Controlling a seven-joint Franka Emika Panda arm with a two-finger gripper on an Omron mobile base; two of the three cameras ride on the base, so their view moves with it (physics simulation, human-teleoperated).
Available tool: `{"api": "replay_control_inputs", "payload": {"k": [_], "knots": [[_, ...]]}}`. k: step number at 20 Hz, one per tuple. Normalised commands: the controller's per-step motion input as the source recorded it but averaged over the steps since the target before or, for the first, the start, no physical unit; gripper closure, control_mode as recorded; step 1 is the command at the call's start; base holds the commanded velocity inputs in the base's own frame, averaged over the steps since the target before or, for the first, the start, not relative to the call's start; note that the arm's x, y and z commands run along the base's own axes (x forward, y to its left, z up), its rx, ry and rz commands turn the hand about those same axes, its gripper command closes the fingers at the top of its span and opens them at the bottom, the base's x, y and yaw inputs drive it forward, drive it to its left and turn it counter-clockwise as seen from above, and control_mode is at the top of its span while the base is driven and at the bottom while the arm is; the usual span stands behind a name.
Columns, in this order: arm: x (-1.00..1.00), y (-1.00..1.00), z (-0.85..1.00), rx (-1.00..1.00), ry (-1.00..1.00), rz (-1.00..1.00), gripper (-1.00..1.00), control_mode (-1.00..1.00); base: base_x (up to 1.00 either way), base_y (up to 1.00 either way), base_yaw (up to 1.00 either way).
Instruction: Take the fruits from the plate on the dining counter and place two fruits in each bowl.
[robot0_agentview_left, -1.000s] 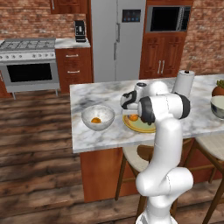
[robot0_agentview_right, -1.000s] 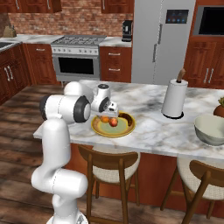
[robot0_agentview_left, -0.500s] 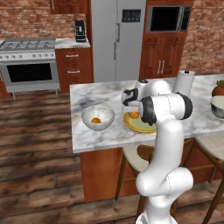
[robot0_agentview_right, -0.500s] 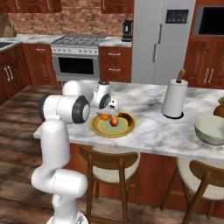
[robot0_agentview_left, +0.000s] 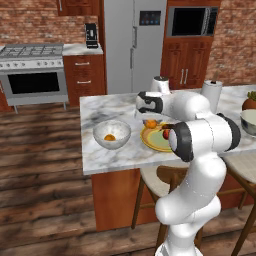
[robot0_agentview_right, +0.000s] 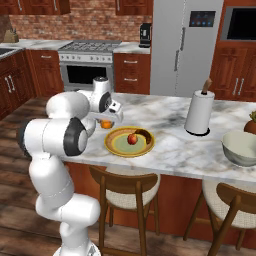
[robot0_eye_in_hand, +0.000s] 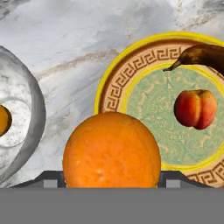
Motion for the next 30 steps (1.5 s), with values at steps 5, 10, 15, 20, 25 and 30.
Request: {"api": "replay_control_inputs", "payload": {"k": [5,10,15,20,25,30], "knots": [[-0.03,1.0,0.53,-0.04,0.0,0.0,1.0,-1.0,0.0,0.0,0.0],[0.12,0.99,0.6,0.02,0.05,0.02,1.0,-1.0,0.0,0.0,0.0],[0.65,0.63,-0.17,0.09,0.13,0.0,1.0,-1.0,0.0,0.0,0.0],[0.92,0.19,-0.7,0.0,0.04,0.0,1.0,-1.0,0.0,0.0,0.0],[0.42,0.02,-0.71,0.0,0.0,0.0,1.0,-1.0,0.0,0.0,0.0],[0.0,0.0,-0.15,0.0,-0.01,-0.01,1.0,-1.0,0.0,0.0,0.0]]}}
